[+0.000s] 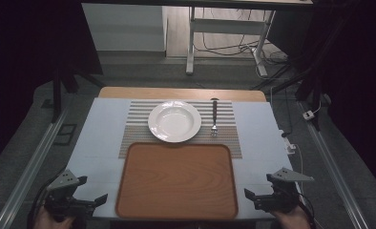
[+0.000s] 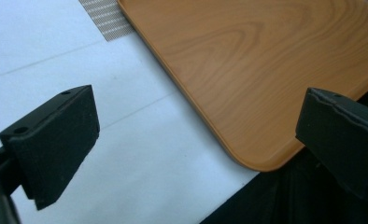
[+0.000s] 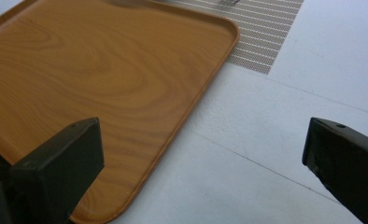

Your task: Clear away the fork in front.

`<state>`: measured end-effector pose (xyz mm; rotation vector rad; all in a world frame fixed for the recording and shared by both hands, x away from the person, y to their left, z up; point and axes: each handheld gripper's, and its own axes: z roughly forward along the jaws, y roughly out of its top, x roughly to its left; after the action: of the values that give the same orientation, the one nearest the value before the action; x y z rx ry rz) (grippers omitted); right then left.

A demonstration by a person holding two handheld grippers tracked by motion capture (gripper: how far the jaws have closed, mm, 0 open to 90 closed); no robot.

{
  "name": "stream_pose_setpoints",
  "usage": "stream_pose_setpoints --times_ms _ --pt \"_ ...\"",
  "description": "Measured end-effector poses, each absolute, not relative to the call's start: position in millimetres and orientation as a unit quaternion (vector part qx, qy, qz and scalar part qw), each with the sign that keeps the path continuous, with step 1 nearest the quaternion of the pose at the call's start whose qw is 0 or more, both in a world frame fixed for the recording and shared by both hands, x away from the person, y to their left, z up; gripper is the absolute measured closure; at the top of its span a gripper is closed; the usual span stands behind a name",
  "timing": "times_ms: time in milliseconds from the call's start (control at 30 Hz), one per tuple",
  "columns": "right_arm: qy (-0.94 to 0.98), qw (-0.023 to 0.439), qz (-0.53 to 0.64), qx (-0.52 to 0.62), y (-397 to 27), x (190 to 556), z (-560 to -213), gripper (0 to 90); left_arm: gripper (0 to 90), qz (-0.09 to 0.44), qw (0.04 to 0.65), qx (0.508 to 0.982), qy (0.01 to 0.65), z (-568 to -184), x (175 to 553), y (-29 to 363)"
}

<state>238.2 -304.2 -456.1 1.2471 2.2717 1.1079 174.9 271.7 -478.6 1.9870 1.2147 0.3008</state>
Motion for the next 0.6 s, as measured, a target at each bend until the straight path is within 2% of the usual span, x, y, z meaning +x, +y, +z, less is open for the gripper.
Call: stream_pose_setpoints --times_ms 600 --pt "0.801 0.157 0.383 0.433 -302.4 238.8 -456.6 0.0 1.7 0.109 0.379 0.785 0.478 -480.1 177.4 270.5"
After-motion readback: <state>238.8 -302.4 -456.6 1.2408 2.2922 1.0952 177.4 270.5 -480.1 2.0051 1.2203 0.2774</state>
